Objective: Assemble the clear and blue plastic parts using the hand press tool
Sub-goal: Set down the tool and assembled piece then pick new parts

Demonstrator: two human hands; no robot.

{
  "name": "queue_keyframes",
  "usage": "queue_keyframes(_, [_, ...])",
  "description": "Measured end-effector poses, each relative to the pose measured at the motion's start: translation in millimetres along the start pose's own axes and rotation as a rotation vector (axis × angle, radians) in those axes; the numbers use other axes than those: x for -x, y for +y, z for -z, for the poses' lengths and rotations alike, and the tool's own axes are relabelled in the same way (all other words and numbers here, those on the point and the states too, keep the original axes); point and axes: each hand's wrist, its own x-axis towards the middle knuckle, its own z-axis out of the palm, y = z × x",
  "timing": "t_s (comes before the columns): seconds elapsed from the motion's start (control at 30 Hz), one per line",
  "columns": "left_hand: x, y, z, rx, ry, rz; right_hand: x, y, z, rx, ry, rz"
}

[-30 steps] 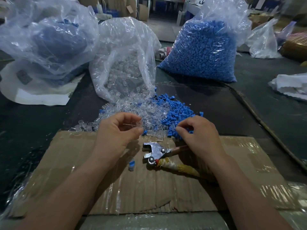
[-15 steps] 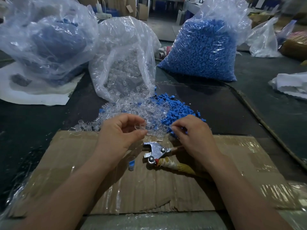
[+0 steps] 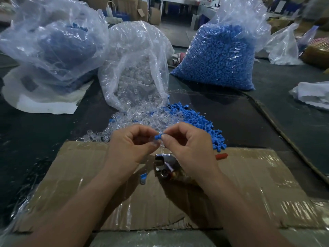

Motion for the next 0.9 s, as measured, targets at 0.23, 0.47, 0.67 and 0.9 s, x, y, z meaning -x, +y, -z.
queue_keyframes(0.23, [-2.6, -2.5, -0.8, -0.152, -0.019, -0.126, 4.6, 5.6, 0.8, 0.192, 0.006, 0.034])
queue_keyframes(0.47, [-1.5, -4.7, -1.0, -0.151, -0.072, -0.135, 4.1, 2.7, 11.3, -0.151, -0.14, -0.217])
queue_keyframes(0.67, [-0.1, 1.0, 0.6, -0.021, -0.153, -0.12, 1.6, 5.5, 17.8, -0.414, -0.2, -0.266])
queue_keyframes(0.9, [-0.4, 0.5, 2.6, -0.077, -0.149, -0.092, 3.3, 7.3, 15.5, -0.521, -0.198, -0.204])
